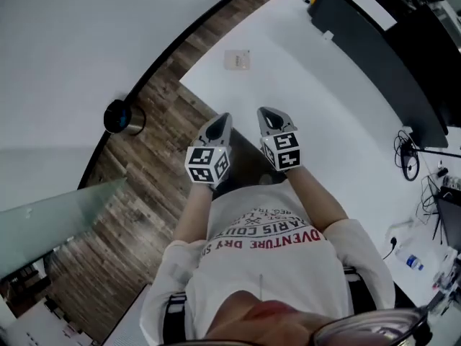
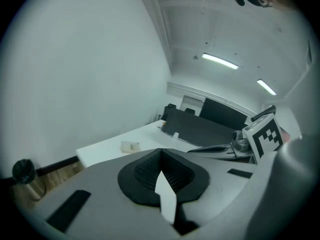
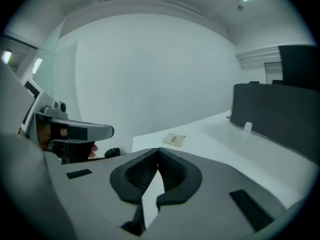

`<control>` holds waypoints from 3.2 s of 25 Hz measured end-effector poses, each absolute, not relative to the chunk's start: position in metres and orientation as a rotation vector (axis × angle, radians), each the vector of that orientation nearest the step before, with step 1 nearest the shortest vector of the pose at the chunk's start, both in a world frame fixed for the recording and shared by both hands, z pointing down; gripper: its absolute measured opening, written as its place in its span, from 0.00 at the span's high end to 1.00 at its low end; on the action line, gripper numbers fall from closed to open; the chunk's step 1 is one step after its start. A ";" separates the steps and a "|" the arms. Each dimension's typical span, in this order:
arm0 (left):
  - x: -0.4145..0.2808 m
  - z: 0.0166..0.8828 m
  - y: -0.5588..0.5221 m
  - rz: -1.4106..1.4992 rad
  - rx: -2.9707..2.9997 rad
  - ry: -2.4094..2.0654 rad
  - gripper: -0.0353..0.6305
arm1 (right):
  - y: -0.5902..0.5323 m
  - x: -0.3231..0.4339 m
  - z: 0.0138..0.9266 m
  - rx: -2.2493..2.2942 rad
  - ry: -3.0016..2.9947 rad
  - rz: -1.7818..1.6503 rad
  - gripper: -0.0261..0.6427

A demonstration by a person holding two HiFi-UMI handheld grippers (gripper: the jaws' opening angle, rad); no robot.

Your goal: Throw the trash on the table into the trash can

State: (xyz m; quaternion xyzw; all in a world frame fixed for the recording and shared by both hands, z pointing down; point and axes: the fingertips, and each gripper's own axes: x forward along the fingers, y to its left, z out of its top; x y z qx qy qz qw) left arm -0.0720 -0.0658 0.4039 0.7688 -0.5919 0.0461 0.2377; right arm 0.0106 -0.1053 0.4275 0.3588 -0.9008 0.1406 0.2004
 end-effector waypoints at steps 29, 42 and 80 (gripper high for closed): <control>0.312 0.316 -0.083 0.209 2.904 -0.684 0.91 | -0.034 0.445 0.370 2.214 -1.957 0.360 0.92; 0.305 0.328 -0.093 0.203 2.824 -0.774 0.91 | -0.038 0.449 0.389 2.189 -1.985 0.442 0.92; -0.189 0.450 -0.209 0.183 2.081 -1.494 0.91 | -0.282 -0.104 0.520 1.010 -2.295 0.583 0.69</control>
